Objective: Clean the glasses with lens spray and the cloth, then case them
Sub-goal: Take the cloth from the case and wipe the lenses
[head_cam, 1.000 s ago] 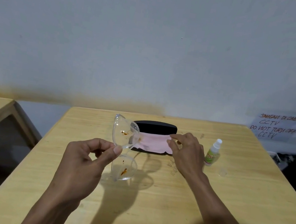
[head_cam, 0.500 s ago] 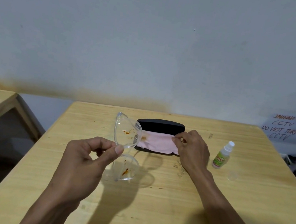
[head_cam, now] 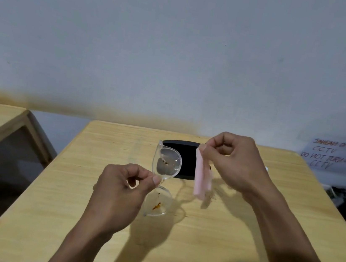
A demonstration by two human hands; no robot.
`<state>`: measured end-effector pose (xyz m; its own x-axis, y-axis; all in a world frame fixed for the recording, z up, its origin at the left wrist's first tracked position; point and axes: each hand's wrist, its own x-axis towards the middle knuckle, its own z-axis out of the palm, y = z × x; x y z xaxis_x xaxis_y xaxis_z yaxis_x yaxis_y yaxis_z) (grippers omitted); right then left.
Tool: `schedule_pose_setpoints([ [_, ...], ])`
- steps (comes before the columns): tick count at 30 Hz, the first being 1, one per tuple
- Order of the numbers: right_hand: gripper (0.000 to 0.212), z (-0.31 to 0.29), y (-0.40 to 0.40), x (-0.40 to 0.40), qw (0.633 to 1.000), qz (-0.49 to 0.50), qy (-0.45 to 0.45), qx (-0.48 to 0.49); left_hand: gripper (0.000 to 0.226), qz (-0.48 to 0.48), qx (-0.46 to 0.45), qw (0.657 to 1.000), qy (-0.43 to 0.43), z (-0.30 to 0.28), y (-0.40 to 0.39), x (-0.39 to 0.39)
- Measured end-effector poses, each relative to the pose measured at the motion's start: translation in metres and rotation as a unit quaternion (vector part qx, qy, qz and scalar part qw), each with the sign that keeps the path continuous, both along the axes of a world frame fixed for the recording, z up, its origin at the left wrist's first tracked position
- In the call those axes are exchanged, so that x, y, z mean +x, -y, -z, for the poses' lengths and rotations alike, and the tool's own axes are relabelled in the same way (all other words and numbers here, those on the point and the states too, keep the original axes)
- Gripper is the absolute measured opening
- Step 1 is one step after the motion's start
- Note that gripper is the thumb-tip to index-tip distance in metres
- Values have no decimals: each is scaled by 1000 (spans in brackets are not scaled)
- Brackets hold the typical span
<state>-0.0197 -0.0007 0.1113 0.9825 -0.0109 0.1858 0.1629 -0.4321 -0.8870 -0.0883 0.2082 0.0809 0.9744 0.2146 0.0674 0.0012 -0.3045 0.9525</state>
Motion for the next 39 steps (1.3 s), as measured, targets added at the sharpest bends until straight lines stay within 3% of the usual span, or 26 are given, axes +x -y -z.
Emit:
schedule_pose_setpoints([
  [4, 13, -20, -4, -21, 998, -39, -2, 44, 15, -4, 49, 999, -16, -2, 12, -5],
  [9, 10, -22, -16, -44, 995, -94, 5, 44, 17, -1, 44, 999, -23, -5, 22, -8],
  [16, 13, 10, -22, -50, 993, -101, 9, 56, 16, -2, 28, 999, -23, -5, 24, -11],
  [21, 35, 25, -23, -50, 989, -92, 63, 99, 13, 19, 24, 999, -31, -5, 24, -12],
  [26, 18, 41, -26, -48, 989, -32, 74, 126, 19, 12, 21, 999, -35, -6, 24, -11],
  [29, 17, 46, -28, -52, 989, -26, 89, 114, 19, 14, 28, 999, -36, -6, 24, -11],
  [35, 26, 46, -28, -50, 978, -73, 66, 183, 26, 37, 43, 998, -29, -8, 23, -12],
  [39, 26, 43, -24, -46, 982, -75, 100, 143, 26, 49, 49, 997, -21, -11, 21, -14],
])
